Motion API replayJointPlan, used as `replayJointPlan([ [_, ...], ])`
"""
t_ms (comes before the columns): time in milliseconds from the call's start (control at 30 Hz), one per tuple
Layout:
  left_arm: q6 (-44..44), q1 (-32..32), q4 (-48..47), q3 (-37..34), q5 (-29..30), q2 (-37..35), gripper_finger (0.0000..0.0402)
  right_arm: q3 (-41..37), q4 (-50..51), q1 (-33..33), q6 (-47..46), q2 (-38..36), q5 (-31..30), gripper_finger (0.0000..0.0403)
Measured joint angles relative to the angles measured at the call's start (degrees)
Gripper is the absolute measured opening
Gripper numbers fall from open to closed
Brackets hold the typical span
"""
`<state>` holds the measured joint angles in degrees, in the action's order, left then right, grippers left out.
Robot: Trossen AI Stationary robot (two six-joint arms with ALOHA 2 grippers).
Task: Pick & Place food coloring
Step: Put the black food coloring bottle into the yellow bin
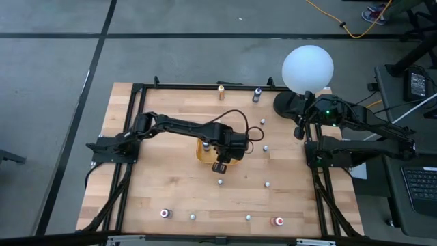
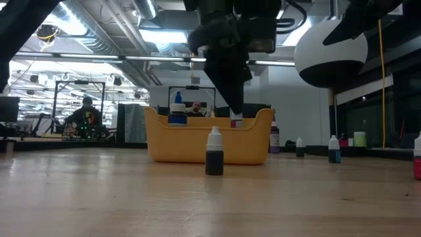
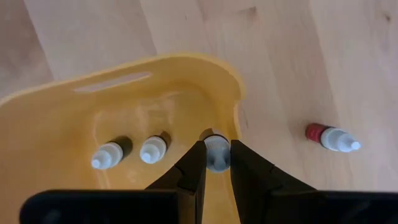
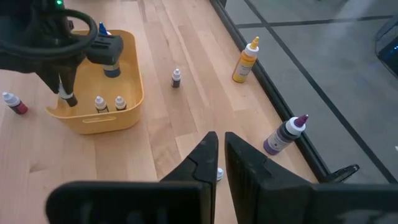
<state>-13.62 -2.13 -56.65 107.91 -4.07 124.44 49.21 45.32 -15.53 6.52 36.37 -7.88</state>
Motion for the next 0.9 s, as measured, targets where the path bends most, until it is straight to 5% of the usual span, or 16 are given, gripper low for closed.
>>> replayJointPlan([
  [900, -2.66, 0.42, 3.10, -1.63, 1.64, 3.84, 0.0059, 0.00, 0.02, 0.02, -0.24, 0.01, 0.00, 0.0034],
])
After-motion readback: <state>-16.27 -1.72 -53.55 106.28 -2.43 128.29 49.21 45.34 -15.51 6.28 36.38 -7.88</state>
